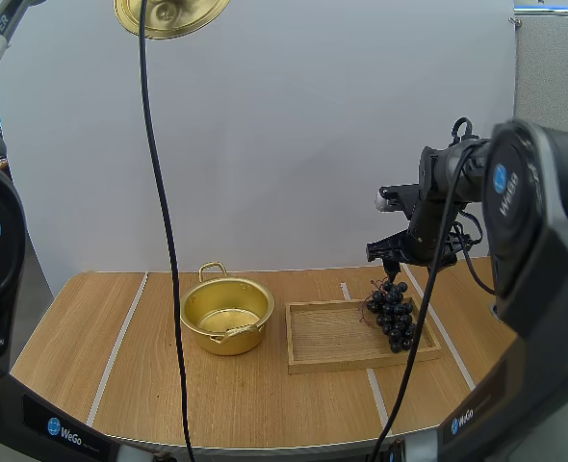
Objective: Open the pot, put the grape inside, and close it
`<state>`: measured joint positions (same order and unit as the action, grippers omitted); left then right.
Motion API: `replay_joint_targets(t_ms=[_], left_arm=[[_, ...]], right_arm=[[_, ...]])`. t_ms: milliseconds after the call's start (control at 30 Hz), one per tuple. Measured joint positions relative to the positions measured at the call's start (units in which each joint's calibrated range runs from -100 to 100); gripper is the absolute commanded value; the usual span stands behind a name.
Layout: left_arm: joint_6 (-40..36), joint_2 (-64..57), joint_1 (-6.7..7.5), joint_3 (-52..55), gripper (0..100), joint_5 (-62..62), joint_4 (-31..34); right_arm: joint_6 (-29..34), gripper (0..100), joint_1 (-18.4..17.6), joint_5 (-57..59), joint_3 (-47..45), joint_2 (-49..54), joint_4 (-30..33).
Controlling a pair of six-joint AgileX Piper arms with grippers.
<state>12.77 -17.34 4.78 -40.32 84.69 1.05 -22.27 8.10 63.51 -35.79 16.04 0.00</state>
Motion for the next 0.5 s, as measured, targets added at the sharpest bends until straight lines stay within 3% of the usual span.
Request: replay_joint_targets(t_ms=[500], left_arm=[[0.0,0.0,0.0,0.0,0,0.0,0.1]], right_arm=[[-1.3,100,0.1,-4.7,0.2,-10.8,-0.8]])
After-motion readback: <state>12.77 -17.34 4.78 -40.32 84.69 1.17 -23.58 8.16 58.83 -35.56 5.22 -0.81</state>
